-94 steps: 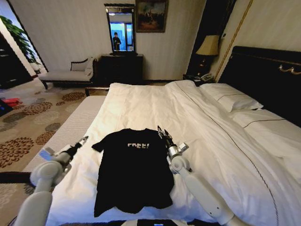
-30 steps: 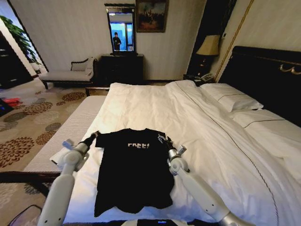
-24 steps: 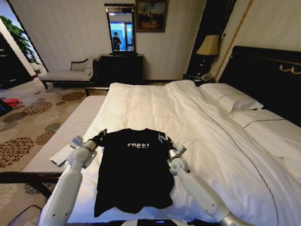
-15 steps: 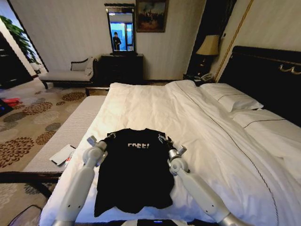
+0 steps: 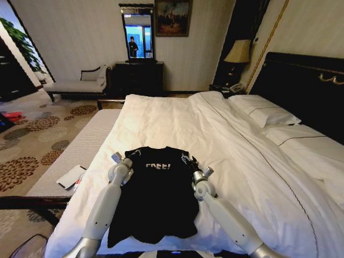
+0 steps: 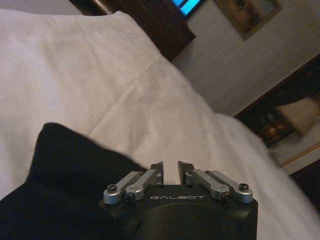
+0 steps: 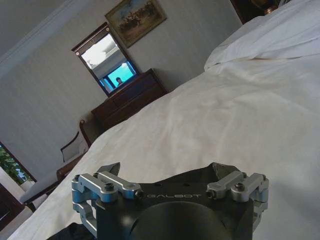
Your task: Fold the clothes on the bed.
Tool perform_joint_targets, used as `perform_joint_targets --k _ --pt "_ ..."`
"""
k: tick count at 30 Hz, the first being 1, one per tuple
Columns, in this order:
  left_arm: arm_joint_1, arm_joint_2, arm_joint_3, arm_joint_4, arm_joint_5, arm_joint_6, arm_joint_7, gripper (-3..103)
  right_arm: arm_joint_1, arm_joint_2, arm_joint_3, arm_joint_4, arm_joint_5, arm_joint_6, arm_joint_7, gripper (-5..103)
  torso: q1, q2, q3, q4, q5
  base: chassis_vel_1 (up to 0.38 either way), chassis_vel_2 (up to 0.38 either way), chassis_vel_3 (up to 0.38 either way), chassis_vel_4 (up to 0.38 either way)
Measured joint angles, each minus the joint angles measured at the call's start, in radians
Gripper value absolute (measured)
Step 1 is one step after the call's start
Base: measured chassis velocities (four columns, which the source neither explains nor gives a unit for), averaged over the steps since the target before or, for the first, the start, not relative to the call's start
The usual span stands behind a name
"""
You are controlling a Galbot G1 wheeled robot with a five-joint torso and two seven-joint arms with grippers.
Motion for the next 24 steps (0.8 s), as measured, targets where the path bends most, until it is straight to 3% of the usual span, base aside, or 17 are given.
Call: perform_joint_targets --k 4,6,10,11,13,14,16,20,24 --pt "0.009 0.027 -0.056 -0.046 -0.061 0.021 -0.001 39 0.000 0.004 -0.002 0.000 -0.001 0.001 -0.001 100 0.000 0.000 0.000 0.0001 0.0000 0.000 0.000 0.000 0.000" --pt "0.009 0.033 -0.071 -0.044 -0.072 0.024 -0.002 39 -0.001 0.007 -0.003 -0.001 -0.002 0.001 -0.001 100 0.000 0.000 0.000 0.0002 -0.0001 0.000 0.000 0.000 0.000" --pt "-0.001 0.051 -0.117 0.030 -0.083 0.039 -0.026 60 -0.001 0.015 -0.006 0.000 -0.004 0.001 -0.002 100 0.000 0.000 0.000 0.0002 -0.0001 0.000 0.000 0.000 0.000" --pt "-0.001 0.051 -0.117 0.030 -0.083 0.039 -0.026 60 -0.001 0.015 -0.006 0.000 -0.004 0.001 -0.002 100 0.000 0.000 0.000 0.0002 -0.0001 0.000 0.000 0.000 0.000" --pt "-0.005 0.055 -0.133 0.091 -0.069 0.043 -0.029 66 -0.002 0.018 -0.006 0.003 -0.004 0.001 -0.002 100 0.000 0.000 0.000 0.0001 -0.0001 0.000 0.000 0.000 0.000" --pt "-0.006 0.053 -0.140 0.126 -0.055 0.048 -0.024 77 -0.003 0.018 -0.007 0.004 -0.004 0.001 -0.003 100 0.000 0.000 0.000 0.0002 -0.0002 0.000 0.000 0.000 0.000" --pt "-0.007 0.049 -0.143 0.148 -0.045 0.053 -0.020 77 -0.003 0.018 -0.007 0.005 -0.004 0.001 -0.003 100 0.000 0.000 0.000 0.0003 -0.0002 0.000 0.000 0.000 0.000" --pt "-0.029 0.019 -0.149 0.234 0.005 0.058 0.002 97 -0.006 0.015 -0.006 0.007 -0.004 0.001 -0.003 100 0.000 0.000 0.000 -0.0001 -0.0001 0.000 0.000 0.000 0.000" --pt "-0.057 -0.001 -0.148 0.278 0.025 0.053 0.008 99 -0.006 0.009 -0.006 0.007 -0.004 0.001 -0.003 100 0.000 0.000 0.000 0.0000 0.0002 0.000 0.000 0.000 0.000"
